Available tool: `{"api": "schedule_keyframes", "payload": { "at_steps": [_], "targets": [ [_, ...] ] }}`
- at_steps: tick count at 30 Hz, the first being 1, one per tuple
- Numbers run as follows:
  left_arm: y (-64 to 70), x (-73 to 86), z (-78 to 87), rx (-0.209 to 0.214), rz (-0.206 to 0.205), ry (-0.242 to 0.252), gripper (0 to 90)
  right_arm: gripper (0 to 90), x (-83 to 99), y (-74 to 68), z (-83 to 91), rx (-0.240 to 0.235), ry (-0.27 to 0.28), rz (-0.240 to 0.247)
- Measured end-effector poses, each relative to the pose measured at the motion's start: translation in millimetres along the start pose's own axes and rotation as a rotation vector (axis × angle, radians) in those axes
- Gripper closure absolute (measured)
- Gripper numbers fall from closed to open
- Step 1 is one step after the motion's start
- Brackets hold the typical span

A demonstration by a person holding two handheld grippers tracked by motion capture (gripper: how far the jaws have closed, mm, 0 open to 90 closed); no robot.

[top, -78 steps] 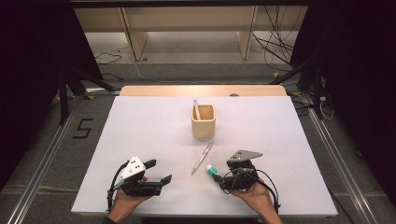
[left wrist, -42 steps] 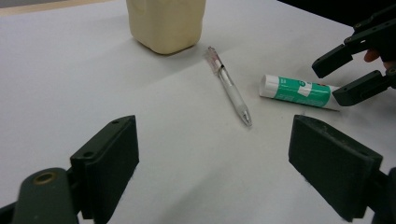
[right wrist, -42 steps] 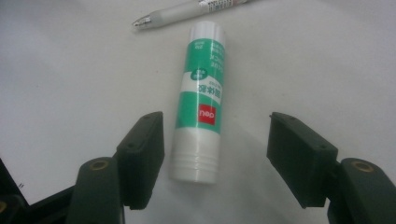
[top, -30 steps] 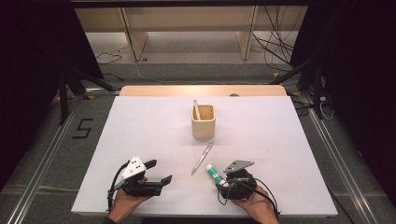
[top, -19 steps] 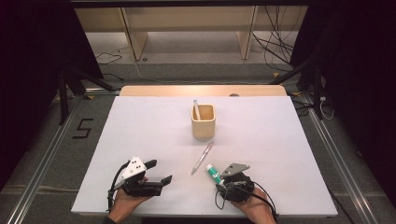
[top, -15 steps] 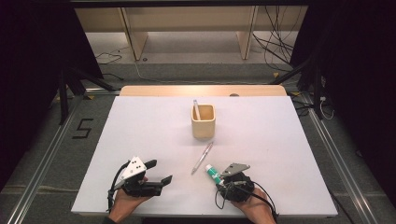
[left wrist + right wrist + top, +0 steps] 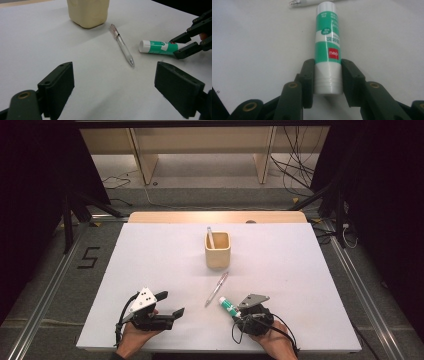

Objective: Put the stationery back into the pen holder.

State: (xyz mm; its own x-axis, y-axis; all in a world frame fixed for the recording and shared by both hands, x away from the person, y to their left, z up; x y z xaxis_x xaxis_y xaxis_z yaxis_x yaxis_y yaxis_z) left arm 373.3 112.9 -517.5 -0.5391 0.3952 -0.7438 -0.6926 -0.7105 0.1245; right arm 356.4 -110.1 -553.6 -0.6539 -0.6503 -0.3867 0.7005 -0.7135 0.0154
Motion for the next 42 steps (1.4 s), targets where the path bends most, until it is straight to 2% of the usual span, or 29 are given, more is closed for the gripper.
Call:
{"api": "schedule_keyframes", "payload": {
  "at_steps": [6,9,11,16,20,24,32,37,42],
  "targets": [
    [0.2,-0.1,-0.3,0.001,-0.002,-0.002,15.8,65.4,-4.6,3.2,12.7,0.024,0.054,0.026],
    [0.3,-0.5,-0.4,0.004,-0.001,-0.001,15.8,65.4,-8.8,4.1,19.4,0.045,0.102,0.051],
    [0.0,-1.0,-0.3,0.003,-0.003,-0.002,15.8,65.4,-11.7,3.0,23.0,0.065,0.13,0.084],
    [2.5,-3.8,0.0,0.02,0.006,0.005,15.8,65.4,-15.4,-0.6,26.8,0.093,0.157,0.128],
    [7.1,-7.4,0.1,0.033,-0.017,-0.002,15.8,65.4,-17.8,-3.1,28.0,0.126,0.177,0.176],
    [12.2,-13.1,-0.3,0.074,-0.019,-0.015,15.8,65.3,-21.2,-7.9,29.1,0.172,0.194,0.239],
    [23.6,-22.6,-3.7,0.11,-0.086,-0.07,15.7,65.3,-24.8,-14.6,31.9,0.278,0.211,0.386],
    [29.9,-29.0,-4.6,0.134,-0.118,-0.098,15.8,65.3,-25.2,-19.6,28.8,0.318,0.208,0.445],
    [38.3,-32.9,-8.2,0.153,-0.166,-0.137,15.8,65.4,-25.5,-26.3,26.1,0.356,0.21,0.507]
  ]
}}
Point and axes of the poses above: each handheld gripper's, and its own axes: z roughly backward along the jaws, x roughly out of its underside, y roughly to its right, the point moved 10 cm from there along -z, roughly forward along the jaws, and after that the axes turned 15 degrees about -y, right-handed, at the moved point
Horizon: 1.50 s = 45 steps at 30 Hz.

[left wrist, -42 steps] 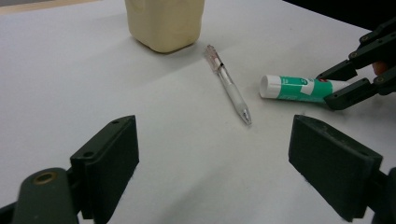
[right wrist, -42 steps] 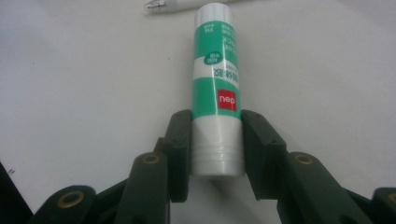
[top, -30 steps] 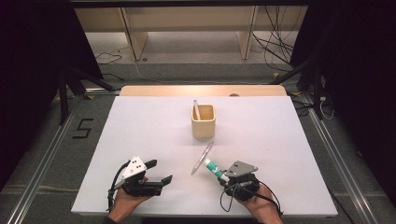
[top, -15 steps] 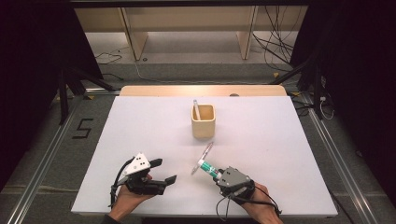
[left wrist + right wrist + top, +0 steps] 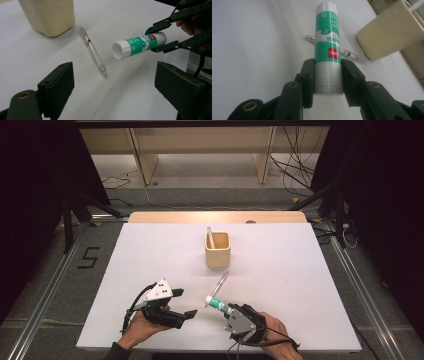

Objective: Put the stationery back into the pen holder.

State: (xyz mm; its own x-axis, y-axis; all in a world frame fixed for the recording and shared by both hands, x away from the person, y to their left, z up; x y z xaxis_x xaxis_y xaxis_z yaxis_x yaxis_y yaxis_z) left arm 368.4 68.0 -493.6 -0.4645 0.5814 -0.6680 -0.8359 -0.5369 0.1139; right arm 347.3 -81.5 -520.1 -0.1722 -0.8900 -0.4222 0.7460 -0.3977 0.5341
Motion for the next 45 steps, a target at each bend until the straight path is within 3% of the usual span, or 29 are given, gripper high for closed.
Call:
{"api": "schedule_keyframes", "payload": {
  "at_steps": [4,9,12,21,26,34,45],
  "targets": [
    [8.3,-3.2,-6.0,0.019,-0.039,-0.046,15.7,65.4,-4.7,-3.6,1.6,0.066,0.02,0.091],
    [14.5,-7.5,-12.9,0.029,-0.082,-0.094,15.8,65.4,-6.7,-4.8,3.5,0.19,0.03,0.248],
    [17.0,-9.0,-16.9,0.034,-0.108,-0.125,15.9,65.4,-6.7,-5.6,5.3,0.251,0.036,0.311],
    [23.8,-10.2,-27.1,0.053,-0.153,-0.194,16.3,65.4,-10.8,-13.4,7.4,0.327,0.079,0.474],
    [26.5,-8.4,-29.5,0.068,-0.176,-0.238,16.9,65.4,-10.7,-18.1,4.3,0.357,0.069,0.55],
    [33.8,-5.5,-37.2,0.087,-0.218,-0.306,18.5,65.4,-13.1,-23.9,2.6,0.365,0.084,0.62],
    [42.5,-3.0,-44.0,0.109,-0.291,-0.385,25.7,65.4,-16.1,-27.6,5.4,0.355,0.107,0.65]
  ]
}}
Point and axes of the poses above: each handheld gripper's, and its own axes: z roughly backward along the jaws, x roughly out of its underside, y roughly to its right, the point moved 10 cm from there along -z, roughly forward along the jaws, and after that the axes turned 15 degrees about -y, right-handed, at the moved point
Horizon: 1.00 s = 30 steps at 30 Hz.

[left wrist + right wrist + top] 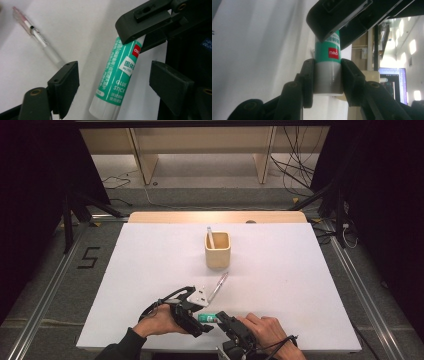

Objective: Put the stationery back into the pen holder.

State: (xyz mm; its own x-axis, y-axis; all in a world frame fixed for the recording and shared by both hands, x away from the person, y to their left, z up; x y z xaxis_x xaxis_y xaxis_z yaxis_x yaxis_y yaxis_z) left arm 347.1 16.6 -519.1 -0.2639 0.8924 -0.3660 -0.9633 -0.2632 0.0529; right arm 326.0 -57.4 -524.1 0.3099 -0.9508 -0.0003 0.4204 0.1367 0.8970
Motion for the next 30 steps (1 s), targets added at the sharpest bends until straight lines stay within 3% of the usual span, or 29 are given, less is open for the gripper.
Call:
{"api": "schedule_keyframes", "payload": {
  "at_steps": [13,30],
  "targets": [
    [5.6,-1.4,-1.9,0.041,-0.055,-0.064,41.3,65.4,-4.8,-6.8,1.0,-0.024,0.015,0.027],
    [8.7,1.7,-7.2,0.057,-0.107,-0.139,56.1,65.3,-7.2,-10.5,0.8,-0.031,0.026,0.049]
  ]
}}
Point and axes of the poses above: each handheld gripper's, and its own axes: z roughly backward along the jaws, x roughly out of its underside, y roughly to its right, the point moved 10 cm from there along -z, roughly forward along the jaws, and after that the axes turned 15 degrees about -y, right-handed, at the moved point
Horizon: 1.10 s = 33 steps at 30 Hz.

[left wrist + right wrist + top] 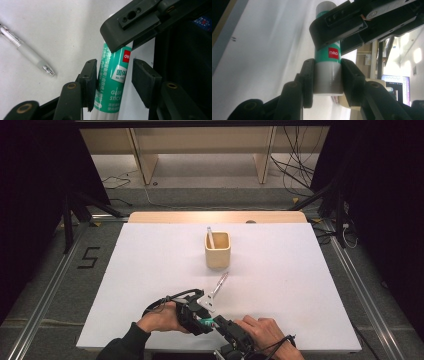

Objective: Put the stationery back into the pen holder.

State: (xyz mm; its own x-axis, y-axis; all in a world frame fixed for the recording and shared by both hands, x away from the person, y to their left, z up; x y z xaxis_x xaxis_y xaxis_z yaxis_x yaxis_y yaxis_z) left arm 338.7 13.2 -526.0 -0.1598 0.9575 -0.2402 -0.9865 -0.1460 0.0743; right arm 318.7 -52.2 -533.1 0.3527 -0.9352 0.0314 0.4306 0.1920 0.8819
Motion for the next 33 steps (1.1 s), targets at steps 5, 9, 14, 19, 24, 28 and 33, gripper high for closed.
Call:
{"api": "schedule_keyframes", "payload": {
  "at_steps": [5,9,14,19,24,28,33],
  "targets": [
    [0.3,0.4,-1.1,0.004,-0.008,-0.01,58.4,65.3,-2.0,-0.6,0.3,0.001,0.006,0.011],
    [0.9,0.6,-2.7,0.009,-0.019,-0.02,60.7,65.3,-3.5,-1.6,0.8,-0.002,0.012,0.012],
    [2.2,1.2,-3.9,0.016,-0.03,-0.03,62.3,65.3,-3.8,-3.6,1.0,-0.003,0.012,0.018],
    [4.8,3.0,-5.1,0.027,-0.046,-0.048,64.2,65.2,-4.4,-5.1,1.4,-0.004,0.019,0.034],
    [6.5,3.7,-5.1,0.035,-0.038,-0.063,65.1,64.9,-6.1,-6.4,1.4,0.002,0.028,0.042],
    [4.9,5.3,-5.9,0.021,-0.031,-0.075,65.3,61.6,-5.2,-5.5,2.7,-0.015,0.028,0.029],
    [-4.5,7.9,-7.0,0.005,0.02,-0.052,65.4,58.1,4.1,-0.3,7.3,-0.034,0.026,-0.018]
  ]
}}
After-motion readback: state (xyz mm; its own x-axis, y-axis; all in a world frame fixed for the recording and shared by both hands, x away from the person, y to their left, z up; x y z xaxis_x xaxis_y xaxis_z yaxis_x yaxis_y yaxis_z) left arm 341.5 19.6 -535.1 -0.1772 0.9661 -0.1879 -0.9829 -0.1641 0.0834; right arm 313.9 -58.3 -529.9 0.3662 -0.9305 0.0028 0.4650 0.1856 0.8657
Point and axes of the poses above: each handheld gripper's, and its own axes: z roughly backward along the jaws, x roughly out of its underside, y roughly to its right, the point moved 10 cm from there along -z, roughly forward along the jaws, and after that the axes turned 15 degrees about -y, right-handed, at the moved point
